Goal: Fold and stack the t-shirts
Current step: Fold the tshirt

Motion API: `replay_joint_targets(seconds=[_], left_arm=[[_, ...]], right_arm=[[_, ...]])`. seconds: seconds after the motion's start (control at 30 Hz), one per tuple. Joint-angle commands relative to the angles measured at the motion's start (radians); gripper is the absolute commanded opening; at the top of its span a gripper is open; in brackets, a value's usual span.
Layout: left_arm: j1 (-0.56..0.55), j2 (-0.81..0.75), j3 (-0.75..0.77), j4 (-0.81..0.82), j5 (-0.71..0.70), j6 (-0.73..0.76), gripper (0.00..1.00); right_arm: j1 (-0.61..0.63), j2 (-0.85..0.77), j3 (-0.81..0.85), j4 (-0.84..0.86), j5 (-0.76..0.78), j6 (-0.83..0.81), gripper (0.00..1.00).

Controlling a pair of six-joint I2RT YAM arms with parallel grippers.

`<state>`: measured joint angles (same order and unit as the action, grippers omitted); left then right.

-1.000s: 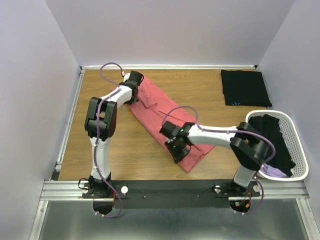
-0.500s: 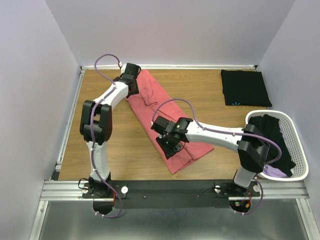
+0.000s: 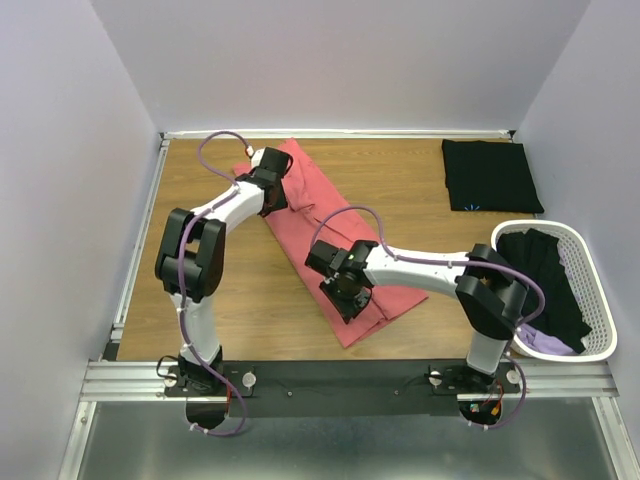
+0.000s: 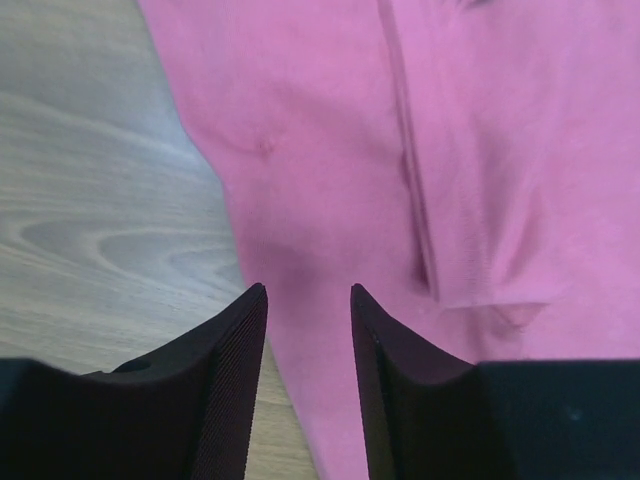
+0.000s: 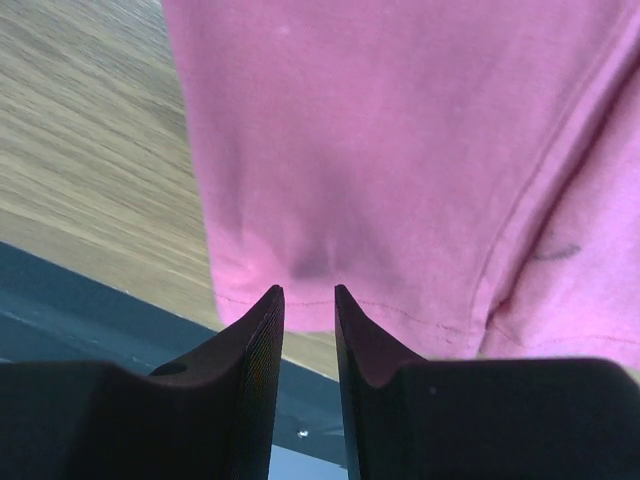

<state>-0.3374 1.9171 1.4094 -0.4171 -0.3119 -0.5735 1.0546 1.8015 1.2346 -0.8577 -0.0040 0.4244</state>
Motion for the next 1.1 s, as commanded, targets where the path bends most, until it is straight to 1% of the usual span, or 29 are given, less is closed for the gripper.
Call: replay_joint_targets(seconds=[0.0, 0.13, 0.23, 0.33, 0.43, 0.6, 0.63, 0.83, 0.9, 0.93, 1.0, 1.03, 1.07], left_arm=[[0.001, 0.049, -0.015, 0.023, 0.028, -0.042, 0.46], [0.001, 0.095, -0.014, 0.052, 0.046, -0.037, 0.45], [0.001, 0.169, 0.042, 0.037, 0.046, -0.019, 0.45], [0.009, 0.244, 0.115, 0.018, 0.053, -0.005, 0.45], [0.018, 0.302, 0.238, -0.021, 0.046, 0.011, 0.45], [0.040, 0.399, 0.391, -0.077, 0.040, 0.055, 0.45], [0.040, 0.413, 0.433, -0.081, 0.040, 0.066, 0.45], [0.040, 0.477, 0.554, -0.080, 0.062, 0.103, 0.46], [0.040, 0.482, 0.571, -0.078, 0.063, 0.104, 0.49], [0.041, 0.479, 0.576, -0.078, 0.072, 0.104, 0.54], [0.041, 0.445, 0.574, -0.077, 0.088, 0.098, 0.59], [0.041, 0.427, 0.560, -0.072, 0.092, 0.093, 0.65], [0.041, 0.403, 0.553, -0.069, 0.091, 0.087, 0.71]], right_arm=[[0.001, 0.032, -0.006, 0.040, -0.040, -0.009, 0.34], [0.001, 0.061, -0.001, 0.077, -0.105, -0.009, 0.34], [0.002, 0.099, 0.014, 0.089, -0.140, -0.013, 0.34], [0.001, 0.150, 0.043, 0.094, -0.155, -0.013, 0.34], [0.002, 0.212, 0.100, 0.097, -0.186, -0.022, 0.34], [0.002, 0.304, 0.207, 0.098, -0.246, -0.035, 0.34], [0.002, 0.315, 0.219, 0.098, -0.246, -0.035, 0.34], [0.001, 0.375, 0.305, 0.094, -0.191, -0.045, 0.34], [0.001, 0.369, 0.319, 0.091, -0.185, -0.046, 0.34], [0.001, 0.361, 0.328, 0.089, -0.191, -0.045, 0.34], [0.001, 0.319, 0.330, 0.086, -0.192, -0.039, 0.42], [0.001, 0.303, 0.327, 0.083, -0.177, -0.030, 0.49], [0.001, 0.279, 0.325, 0.082, -0.168, -0.024, 0.51]])
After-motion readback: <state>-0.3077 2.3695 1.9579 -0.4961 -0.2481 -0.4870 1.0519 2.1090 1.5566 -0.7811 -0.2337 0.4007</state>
